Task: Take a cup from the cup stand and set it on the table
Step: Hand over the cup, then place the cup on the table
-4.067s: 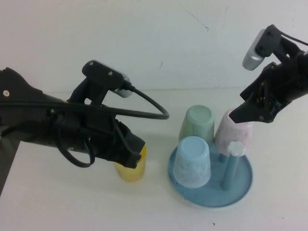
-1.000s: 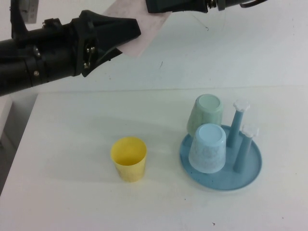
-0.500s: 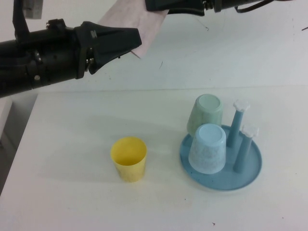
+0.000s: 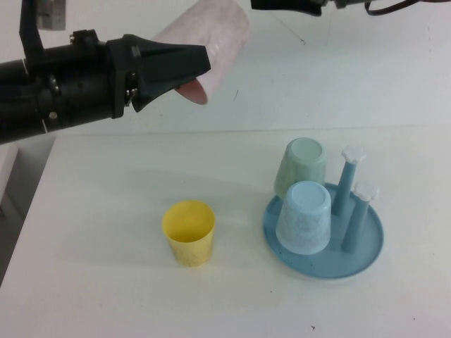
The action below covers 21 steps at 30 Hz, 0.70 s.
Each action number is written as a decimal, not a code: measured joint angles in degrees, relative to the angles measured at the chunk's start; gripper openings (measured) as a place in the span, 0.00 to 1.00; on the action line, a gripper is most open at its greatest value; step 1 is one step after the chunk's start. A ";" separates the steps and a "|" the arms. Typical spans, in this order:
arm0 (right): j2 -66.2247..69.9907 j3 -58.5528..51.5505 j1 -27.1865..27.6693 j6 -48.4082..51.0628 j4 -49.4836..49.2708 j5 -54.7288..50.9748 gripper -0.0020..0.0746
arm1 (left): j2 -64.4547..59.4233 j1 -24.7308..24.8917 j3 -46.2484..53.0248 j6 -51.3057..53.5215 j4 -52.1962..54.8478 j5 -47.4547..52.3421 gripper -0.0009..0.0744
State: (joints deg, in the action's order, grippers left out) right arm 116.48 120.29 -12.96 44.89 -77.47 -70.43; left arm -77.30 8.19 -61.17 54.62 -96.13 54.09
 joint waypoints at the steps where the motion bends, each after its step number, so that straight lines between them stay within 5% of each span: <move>1: 0.00 0.00 0.89 -0.70 0.00 0.00 0.93 | 0.00 0.00 0.00 -0.62 0.12 0.26 0.03; 7: -0.12 0.00 5.60 -5.28 1.73 0.00 0.86 | 0.00 0.00 0.00 -4.47 5.23 3.54 0.03; 14: -3.65 0.00 9.13 -6.09 12.39 -0.06 0.18 | 0.00 0.00 -1.56 -13.69 24.28 7.87 0.03; 21: -11.23 0.00 10.26 -6.33 34.23 -0.20 0.04 | 0.00 0.00 -9.15 -24.45 44.26 14.99 0.03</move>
State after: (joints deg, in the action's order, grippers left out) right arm 105.25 120.29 -2.70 38.56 -43.24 -70.63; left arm -77.30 8.19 -70.32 30.16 -51.86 69.08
